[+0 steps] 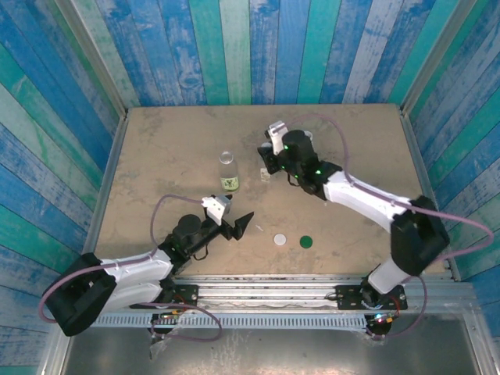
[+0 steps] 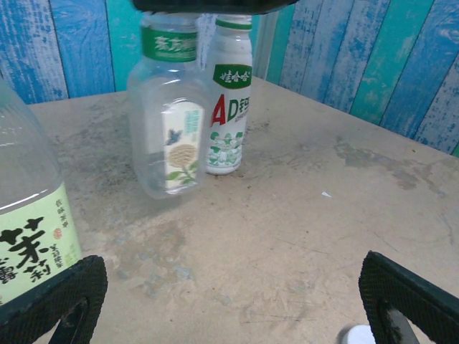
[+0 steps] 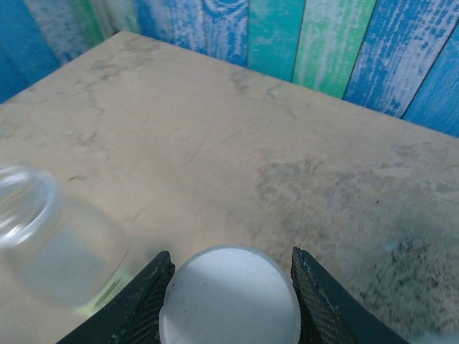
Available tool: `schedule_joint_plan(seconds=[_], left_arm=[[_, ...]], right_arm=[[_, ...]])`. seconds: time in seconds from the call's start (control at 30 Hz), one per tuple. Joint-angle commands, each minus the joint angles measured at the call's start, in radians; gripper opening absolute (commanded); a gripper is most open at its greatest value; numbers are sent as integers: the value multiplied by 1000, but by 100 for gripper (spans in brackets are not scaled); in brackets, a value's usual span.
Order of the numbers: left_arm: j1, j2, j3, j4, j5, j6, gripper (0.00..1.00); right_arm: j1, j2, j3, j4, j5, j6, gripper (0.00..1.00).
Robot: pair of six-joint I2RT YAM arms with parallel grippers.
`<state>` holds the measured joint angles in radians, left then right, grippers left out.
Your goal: Screw on the bottle caps
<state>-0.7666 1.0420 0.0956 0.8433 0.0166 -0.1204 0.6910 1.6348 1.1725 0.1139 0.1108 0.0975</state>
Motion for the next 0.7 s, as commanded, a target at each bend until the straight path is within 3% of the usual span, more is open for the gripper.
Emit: schedule_joint_plan(seconds=[0.0, 0.23, 0.47, 0.57, 0.67], left_arm=[[1, -14, -7, 5, -45, 11, 94], [1, -29, -20, 13, -84, 5, 94], [1, -65, -25, -27, -114, 17, 94], [1, -83, -19, -57, -124, 18, 94], [2, -98, -11, -85, -137, 22, 94]], right_arm=[[4, 110, 104, 65, 90, 35, 35], [-18, 367, 332, 86, 66, 56, 35], [-24, 499, 456, 71, 50, -23, 38], [-24, 515, 460, 54, 45, -26, 42], [-25, 506, 462, 46, 37, -31, 53]])
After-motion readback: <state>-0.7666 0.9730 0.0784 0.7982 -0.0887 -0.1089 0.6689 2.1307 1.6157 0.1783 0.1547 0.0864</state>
